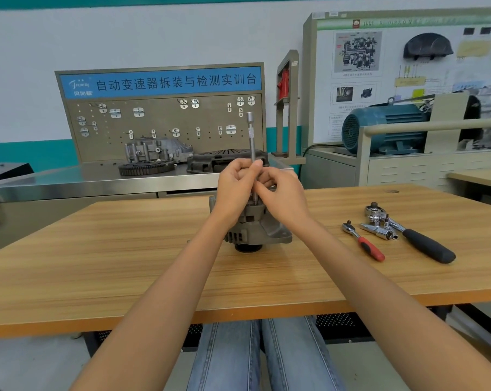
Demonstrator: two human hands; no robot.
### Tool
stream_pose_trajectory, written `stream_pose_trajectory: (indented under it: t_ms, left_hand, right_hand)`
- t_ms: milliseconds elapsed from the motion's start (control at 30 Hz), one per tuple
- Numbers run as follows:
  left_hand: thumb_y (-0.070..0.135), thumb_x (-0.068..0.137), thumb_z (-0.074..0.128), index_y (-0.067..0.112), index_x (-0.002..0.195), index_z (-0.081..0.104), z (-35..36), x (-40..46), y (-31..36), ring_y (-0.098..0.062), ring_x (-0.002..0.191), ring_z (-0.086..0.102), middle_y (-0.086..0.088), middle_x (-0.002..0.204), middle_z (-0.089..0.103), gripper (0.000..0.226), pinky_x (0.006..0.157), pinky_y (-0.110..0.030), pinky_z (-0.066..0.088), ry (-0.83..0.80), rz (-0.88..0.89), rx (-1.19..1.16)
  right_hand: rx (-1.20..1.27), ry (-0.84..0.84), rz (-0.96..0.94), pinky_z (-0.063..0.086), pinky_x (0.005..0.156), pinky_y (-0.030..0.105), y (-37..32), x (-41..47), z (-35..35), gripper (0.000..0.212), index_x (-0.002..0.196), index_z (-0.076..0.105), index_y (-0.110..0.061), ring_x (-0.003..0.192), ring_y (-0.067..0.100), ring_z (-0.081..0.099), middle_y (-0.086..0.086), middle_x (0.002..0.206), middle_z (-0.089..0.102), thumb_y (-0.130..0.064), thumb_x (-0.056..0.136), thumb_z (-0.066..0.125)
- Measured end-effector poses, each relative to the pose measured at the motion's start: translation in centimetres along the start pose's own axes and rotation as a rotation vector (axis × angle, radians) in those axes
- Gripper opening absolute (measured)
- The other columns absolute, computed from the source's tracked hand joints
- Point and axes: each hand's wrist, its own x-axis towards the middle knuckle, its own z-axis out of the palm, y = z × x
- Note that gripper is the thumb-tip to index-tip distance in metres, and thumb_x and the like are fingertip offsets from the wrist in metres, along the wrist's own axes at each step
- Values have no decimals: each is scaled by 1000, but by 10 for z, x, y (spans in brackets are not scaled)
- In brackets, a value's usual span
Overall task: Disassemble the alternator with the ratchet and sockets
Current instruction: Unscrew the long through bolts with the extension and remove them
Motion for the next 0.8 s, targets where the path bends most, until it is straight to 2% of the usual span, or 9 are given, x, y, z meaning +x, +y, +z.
stream_pose_trajectory:
  t_ms: [133,200,300,367,467,533,700,800]
  left_hand:
    - [22,102,44,22,96,66,1,0,1,-2,80,64,5,88,69,23,66,-14,49,-43,-32,-18]
    - [20,102,41,21,101,66,1,0,2,-6,89,66,4,94,70,25,75,-16,51,-61,-40,-30]
    - [17,101,45,19,99,67,0,-1,1,-13,99,67,3,96,72,22,88,-27,53,-56,-2,-11]
    - [16,99,49,18,96,68,0,-2,1,-11,95,68,3,93,73,20,85,-26,55,-32,15,-16]
    - [14,98,52,15,95,68,3,-3,1,-4,86,69,7,87,73,17,72,-16,53,-5,22,-38]
    - [14,97,53,14,95,68,3,-3,0,-3,84,69,8,84,73,16,70,-14,51,2,30,-37]
    - [14,95,56,16,94,69,3,-3,-1,-1,81,69,11,79,74,13,69,-12,51,10,47,-29]
    - [16,93,60,19,91,69,5,-4,-2,-5,81,69,6,80,73,10,71,-16,53,49,35,-21]
  right_hand:
    - [-12,-26,-30,48,87,40,0,0,-2,16,97,69,-19,91,14,58,-8,82,65,-28,92,57]
    - [-23,-45,-37,48,86,42,0,0,-2,18,100,69,-18,92,16,59,-9,81,64,-27,93,54]
    - [-69,-76,-15,47,88,45,0,0,-2,20,95,68,-19,98,21,57,-6,83,63,-28,95,51]
    - [-55,-63,-14,46,90,43,0,-1,-1,21,97,69,-19,100,21,56,-5,85,65,-30,95,50]
    - [-40,0,-11,44,87,35,-2,-3,0,20,95,68,-20,100,17,52,-8,80,64,-33,91,54]
    - [-56,33,-7,43,85,31,-3,-4,3,18,95,68,-20,99,16,49,-8,78,61,-33,90,57]
    - [-56,67,15,43,91,39,-6,-3,5,16,94,67,-17,98,16,50,-7,79,60,-30,91,58]
    - [-58,29,-5,45,90,44,-6,-4,2,20,96,69,-16,95,20,56,-4,80,64,-29,93,54]
